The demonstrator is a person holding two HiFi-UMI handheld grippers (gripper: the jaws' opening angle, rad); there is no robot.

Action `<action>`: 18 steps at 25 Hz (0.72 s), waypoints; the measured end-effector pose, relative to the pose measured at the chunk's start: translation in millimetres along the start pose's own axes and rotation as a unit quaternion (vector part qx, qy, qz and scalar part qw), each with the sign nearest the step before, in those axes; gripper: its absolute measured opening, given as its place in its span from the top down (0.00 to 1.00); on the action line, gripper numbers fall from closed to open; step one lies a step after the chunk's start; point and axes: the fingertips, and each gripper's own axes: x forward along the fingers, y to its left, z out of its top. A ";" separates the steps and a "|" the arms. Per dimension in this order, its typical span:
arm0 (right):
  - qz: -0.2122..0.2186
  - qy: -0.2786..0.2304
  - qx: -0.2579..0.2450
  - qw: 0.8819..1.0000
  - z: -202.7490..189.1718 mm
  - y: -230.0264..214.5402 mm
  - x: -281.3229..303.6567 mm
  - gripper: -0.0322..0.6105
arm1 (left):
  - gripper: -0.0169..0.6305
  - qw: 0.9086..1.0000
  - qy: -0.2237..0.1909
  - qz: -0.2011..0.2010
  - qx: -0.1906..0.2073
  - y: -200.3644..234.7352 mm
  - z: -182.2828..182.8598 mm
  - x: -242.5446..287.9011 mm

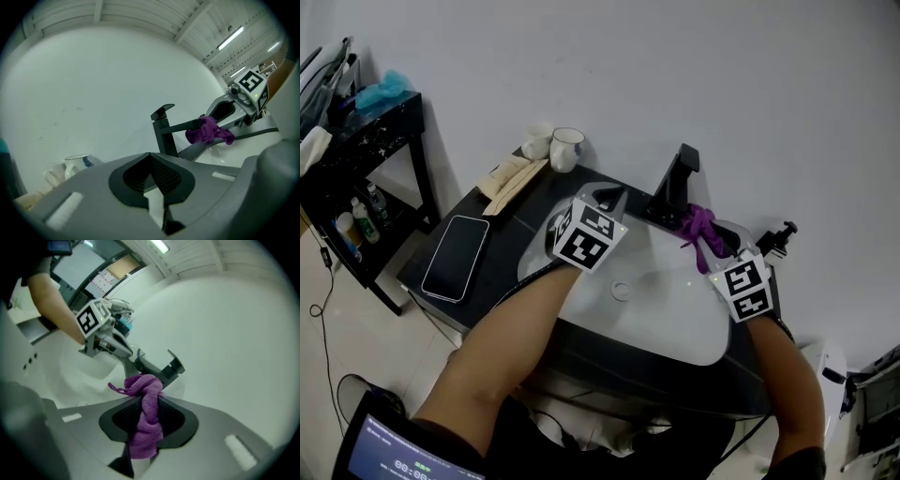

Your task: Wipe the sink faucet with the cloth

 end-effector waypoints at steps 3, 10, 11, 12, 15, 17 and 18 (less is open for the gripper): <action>-0.017 -0.045 0.074 0.996 20.3 -7.4 -31.5 0.79 | 0.95 1.000 0.000 0.005 0.000 1.7 -0.3 -4.5; -0.080 -0.153 0.125 0.977 90.9 -16.1 -64.0 0.79 | 0.95 0.999 -0.005 0.033 -0.021 15.2 3.3 -27.0; -0.090 -0.170 0.147 0.970 101.0 -18.7 -62.8 0.79 | 0.95 0.999 -0.009 0.040 -0.021 19.1 5.3 -31.7; -0.100 -0.189 0.176 0.961 110.5 -21.9 -60.4 0.79 | 0.95 0.998 -0.014 0.049 -0.022 23.4 8.6 -36.6; -0.130 -0.231 0.252 0.931 135.5 -25.2 -46.1 0.79 | 0.95 0.995 -0.042 0.084 -0.022 37.2 20.9 -54.9; -0.146 -0.254 0.279 0.914 155.3 -20.4 -31.3 0.79 | 0.95 0.992 -0.057 0.115 -0.009 49.2 26.3 -66.3; -0.153 -0.266 0.294 0.905 165.1 -18.2 -23.7 0.79 | 0.95 0.990 -0.063 0.127 -0.002 54.8 28.1 -70.4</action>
